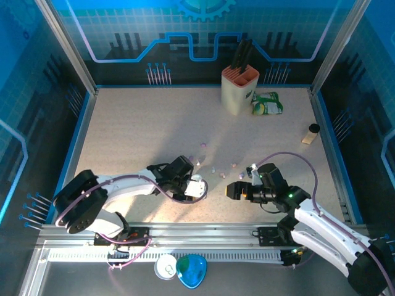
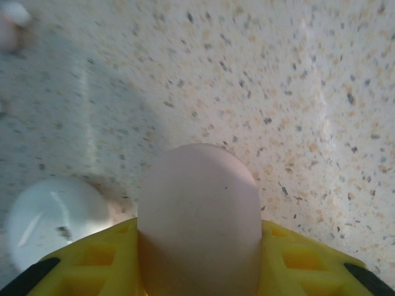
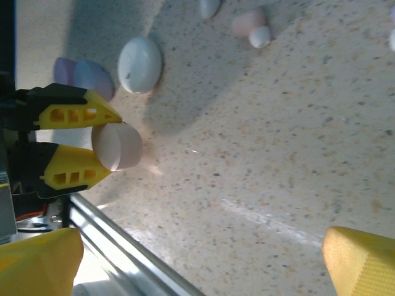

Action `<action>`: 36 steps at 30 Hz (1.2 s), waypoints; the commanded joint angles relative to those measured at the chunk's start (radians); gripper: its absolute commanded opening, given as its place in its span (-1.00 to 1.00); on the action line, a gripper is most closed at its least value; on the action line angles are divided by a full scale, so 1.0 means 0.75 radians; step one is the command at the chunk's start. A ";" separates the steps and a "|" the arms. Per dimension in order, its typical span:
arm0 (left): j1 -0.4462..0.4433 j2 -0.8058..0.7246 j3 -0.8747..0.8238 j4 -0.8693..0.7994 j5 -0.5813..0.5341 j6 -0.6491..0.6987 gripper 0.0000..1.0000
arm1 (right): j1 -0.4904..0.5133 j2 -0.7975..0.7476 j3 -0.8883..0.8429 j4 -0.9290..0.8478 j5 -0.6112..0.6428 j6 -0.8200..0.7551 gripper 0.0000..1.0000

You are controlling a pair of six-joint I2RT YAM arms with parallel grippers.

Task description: Insert wireless bluetooth earbuds into charging case

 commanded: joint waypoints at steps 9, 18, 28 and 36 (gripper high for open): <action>-0.010 -0.177 0.001 0.257 0.239 -0.215 -0.35 | 0.006 0.174 -0.117 0.761 -0.431 0.364 0.69; -0.010 -0.212 -0.004 0.289 0.292 -0.255 -0.35 | 0.089 0.302 -0.098 0.923 -0.372 0.447 0.44; -0.009 -0.227 -0.008 0.309 0.318 -0.274 -0.35 | 0.138 0.491 -0.064 1.081 -0.391 0.494 0.00; -0.011 -0.241 -0.020 0.305 0.313 -0.271 -0.33 | 0.140 0.534 -0.058 1.099 -0.380 0.503 -0.48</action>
